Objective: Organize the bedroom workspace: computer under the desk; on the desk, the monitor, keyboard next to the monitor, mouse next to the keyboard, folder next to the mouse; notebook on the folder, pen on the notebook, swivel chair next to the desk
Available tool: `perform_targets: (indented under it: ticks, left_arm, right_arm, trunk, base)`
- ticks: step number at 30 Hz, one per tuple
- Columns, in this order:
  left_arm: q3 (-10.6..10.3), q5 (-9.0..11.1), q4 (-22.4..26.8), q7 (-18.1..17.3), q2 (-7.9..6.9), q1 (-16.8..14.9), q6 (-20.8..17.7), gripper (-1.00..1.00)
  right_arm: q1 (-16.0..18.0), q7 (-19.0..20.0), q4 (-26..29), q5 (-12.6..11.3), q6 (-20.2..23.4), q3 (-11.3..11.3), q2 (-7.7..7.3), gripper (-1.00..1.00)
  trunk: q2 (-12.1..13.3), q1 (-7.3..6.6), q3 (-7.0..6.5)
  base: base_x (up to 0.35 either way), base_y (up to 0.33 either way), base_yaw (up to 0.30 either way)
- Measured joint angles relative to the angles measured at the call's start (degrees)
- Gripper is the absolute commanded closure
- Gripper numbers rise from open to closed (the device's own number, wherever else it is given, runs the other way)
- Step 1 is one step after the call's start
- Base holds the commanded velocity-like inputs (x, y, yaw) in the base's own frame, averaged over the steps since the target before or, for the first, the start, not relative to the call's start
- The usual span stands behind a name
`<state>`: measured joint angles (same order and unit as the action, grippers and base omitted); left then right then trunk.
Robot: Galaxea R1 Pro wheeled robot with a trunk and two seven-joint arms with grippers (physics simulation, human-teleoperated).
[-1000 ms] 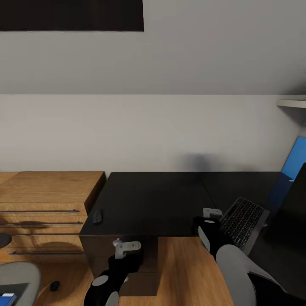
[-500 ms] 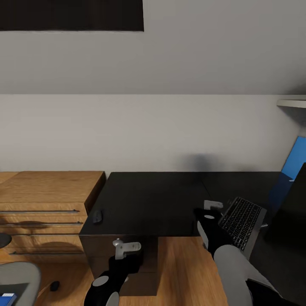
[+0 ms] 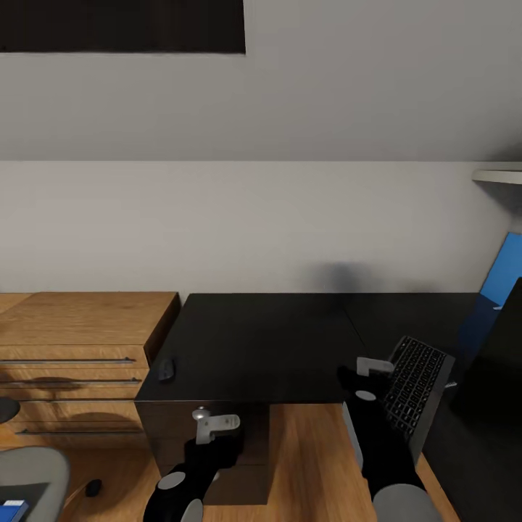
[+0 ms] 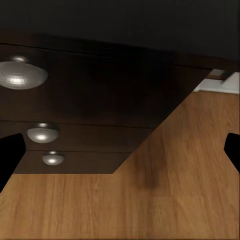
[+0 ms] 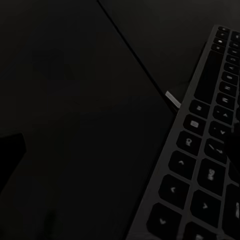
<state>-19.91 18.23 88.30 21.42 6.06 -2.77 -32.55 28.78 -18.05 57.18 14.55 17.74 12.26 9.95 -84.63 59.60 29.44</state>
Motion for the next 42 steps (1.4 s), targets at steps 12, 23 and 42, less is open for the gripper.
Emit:
perform_targets:
  ticks: [12, 23, 42]
  left_arm:
    - [-0.24, 0.06, 0.39, 0.0, -1.39, 0.0, 0.09, -1.0]
    - [-0.23, 0.15, 0.39, 0.0, -1.47, -0.01, -0.01, -1.0]
    - [-0.26, 0.23, 0.39, 0.0, -1.47, -0.01, -0.01, -1.0]
  right_arm:
    - [0.35, 2.03, 3.32, -3.56, 2.6, 1.22, 0.0, -1.0]
    - [0.26, 2.2, 4.64, -5.52, 6.13, 1.57, -0.02, -1.0]
    - [0.25, 2.2, 4.61, -8.8, 6.92, 1.62, -0.02, -1.0]
  trunk:
    - [0.0, 0.0, 0.0]
    - [0.01, 0.02, 0.0]
    - [0.01, 0.01, 0.0]
  base:
    - [0.0, 0.0, 0.0]
    - [-0.131, 0.117, -0.038]
    - [-0.223, 0.221, -0.246]
